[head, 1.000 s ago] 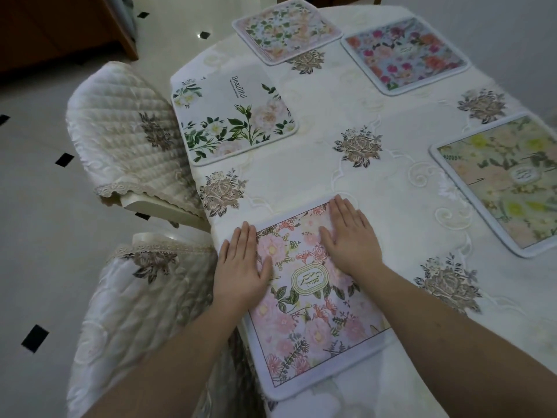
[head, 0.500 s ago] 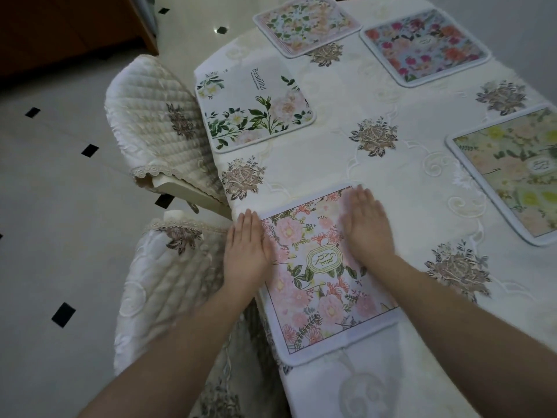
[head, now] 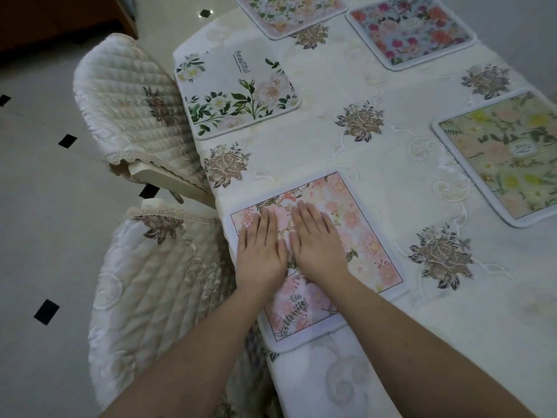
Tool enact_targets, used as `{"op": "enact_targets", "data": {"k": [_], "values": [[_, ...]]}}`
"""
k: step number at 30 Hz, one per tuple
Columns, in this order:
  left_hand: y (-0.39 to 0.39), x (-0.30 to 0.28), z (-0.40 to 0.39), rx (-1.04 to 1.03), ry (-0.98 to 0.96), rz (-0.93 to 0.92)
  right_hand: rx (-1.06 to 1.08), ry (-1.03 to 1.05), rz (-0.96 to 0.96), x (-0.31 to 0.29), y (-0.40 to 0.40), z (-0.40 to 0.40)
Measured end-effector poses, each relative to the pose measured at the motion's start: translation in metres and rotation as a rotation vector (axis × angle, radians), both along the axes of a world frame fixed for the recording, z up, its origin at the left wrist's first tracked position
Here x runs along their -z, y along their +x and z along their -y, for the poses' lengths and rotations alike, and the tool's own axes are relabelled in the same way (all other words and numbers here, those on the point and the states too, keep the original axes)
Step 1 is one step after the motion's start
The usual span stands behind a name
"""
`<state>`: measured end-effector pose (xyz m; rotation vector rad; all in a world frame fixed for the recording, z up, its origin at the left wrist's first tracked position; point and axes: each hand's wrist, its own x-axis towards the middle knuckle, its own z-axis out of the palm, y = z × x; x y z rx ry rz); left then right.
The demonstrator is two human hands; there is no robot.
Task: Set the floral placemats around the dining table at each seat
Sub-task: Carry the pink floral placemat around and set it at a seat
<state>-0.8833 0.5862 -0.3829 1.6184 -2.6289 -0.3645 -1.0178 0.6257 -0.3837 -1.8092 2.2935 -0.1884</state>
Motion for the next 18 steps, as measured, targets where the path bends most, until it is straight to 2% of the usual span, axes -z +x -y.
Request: {"op": "enact_targets", "data": {"k": [8,18], "values": [[0.034,-0.006,-0.001,0.008,0.052,0.045,0.143,-0.003,-0.002,-0.002,-0.047,-0.033],[0.06,-0.012,-0.001,-0.022,0.072,0.123,0.213,0.002,-0.019,-0.006,-0.085,-0.075]]}}
